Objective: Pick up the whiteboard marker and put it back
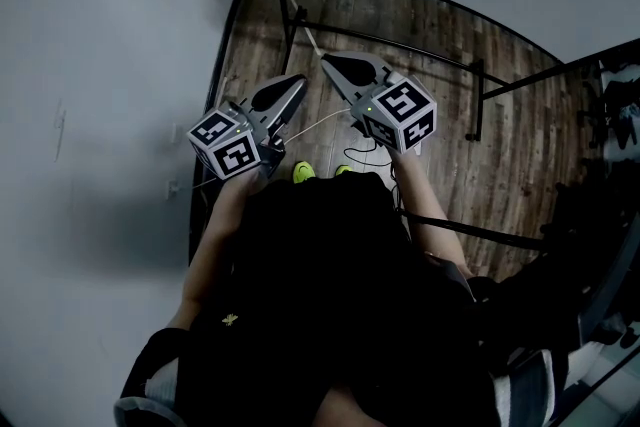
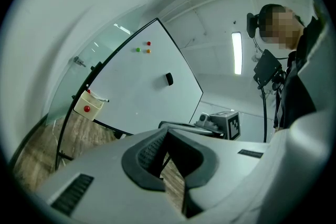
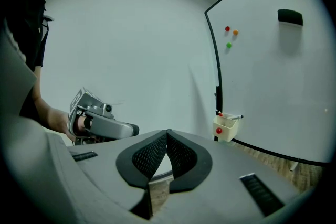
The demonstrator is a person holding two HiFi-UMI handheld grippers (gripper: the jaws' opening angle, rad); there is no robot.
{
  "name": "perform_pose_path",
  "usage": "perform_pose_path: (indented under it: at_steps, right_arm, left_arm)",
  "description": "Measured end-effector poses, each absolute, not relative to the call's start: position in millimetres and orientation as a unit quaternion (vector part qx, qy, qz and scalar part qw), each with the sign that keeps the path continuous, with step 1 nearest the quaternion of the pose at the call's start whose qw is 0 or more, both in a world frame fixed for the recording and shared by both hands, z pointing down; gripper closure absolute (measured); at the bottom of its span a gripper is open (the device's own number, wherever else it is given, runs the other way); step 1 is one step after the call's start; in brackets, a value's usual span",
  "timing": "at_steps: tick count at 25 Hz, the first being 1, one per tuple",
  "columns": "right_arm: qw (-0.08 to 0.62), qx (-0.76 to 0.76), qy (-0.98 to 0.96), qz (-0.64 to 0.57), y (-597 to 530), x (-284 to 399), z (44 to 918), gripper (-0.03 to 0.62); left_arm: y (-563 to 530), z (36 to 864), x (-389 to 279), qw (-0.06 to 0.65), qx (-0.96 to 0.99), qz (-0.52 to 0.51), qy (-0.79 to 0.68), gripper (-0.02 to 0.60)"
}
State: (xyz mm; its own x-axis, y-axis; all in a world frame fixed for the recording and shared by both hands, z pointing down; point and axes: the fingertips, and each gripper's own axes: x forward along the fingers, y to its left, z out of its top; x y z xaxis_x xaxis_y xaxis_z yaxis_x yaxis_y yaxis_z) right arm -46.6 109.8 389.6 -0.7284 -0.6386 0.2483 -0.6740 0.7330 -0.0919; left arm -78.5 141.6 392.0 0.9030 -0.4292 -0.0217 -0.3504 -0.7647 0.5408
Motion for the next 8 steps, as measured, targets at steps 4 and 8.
perform_pose_path:
  at_steps: [4, 8]
  right_arm:
    - [0.101, 0.354, -0.926, 0.086, 112.9, -44.9, 389.0, 0.6]
    - [0.11, 0.353, -0.924, 0.093, 118.0, -43.0, 391.7, 0.6]
  left_arm:
    - [143.5, 390.6, -76.7, 0.273, 0.936, -0.075, -0.21, 0.578]
    - [147.5, 388.4, -75.6, 0.274, 0.936, -0.074, -0.21, 0.578]
